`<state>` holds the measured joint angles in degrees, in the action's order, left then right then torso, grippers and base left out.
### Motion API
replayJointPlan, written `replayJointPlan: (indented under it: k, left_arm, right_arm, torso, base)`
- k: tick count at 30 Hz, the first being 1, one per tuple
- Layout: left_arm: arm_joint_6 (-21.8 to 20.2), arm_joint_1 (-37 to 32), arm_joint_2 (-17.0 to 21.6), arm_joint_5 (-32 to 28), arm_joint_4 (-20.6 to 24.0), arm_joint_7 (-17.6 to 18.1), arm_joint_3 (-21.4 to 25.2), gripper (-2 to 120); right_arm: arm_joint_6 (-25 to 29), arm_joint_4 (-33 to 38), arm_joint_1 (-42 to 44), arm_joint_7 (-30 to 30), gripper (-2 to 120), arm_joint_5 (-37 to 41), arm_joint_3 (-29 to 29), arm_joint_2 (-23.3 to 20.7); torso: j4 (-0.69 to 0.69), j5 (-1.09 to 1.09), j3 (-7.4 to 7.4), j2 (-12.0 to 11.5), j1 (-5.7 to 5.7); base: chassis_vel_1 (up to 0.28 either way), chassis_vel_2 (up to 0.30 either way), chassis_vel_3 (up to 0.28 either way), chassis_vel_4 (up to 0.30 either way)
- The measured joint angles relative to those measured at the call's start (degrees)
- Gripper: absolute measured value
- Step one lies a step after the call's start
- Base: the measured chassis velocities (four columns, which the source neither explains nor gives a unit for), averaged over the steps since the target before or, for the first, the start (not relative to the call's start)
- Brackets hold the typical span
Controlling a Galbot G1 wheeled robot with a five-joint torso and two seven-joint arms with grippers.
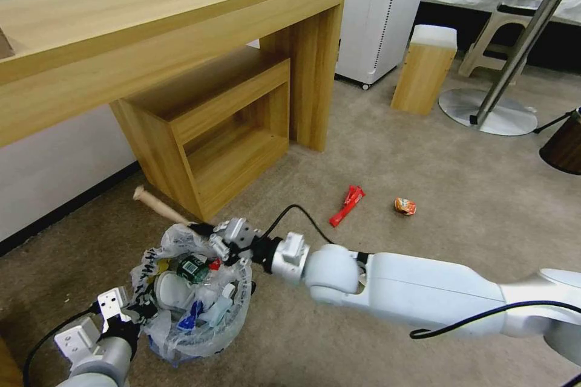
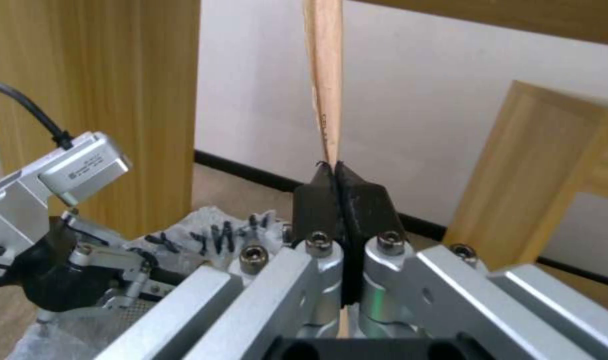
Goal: Pick up the trash bin and place the garbage on the floor into it.
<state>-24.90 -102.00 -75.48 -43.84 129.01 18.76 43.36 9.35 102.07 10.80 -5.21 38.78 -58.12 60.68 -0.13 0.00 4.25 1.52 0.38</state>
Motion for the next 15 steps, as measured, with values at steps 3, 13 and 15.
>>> replayJointPlan:
  k: [3,13,15]
  left_arm:
    - [0.0,-0.1,0.0,0.0,0.1,0.0,0.1,0]
    - [0.2,-0.3,0.0,-0.1,0.2,0.0,0.6,0]
    - [0.2,-0.3,0.0,-0.1,0.2,0.0,0.6,0]
  right_arm:
    - [0.3,-1.4,0.1,0.0,0,-0.5,-0.6,1.8]
    - [1.2,-5.9,1.9,-0.2,0,-3.0,-3.1,6.8]
    - [1.3,-6.4,2.2,-0.3,0,-3.4,-3.6,7.2]
  torso:
    - [-0.01,0.0,0.0,0.0,0.01]
    - [0.0,0.0,0.0,0.0,0.0]
    - [0.0,0.0,0.0,0.0,0.0]
  base:
    - [0.0,0.0,0.0,0.0]
    - [0.0,0.0,0.0,0.0]
    - [0.0,0.0,0.0,0.0]
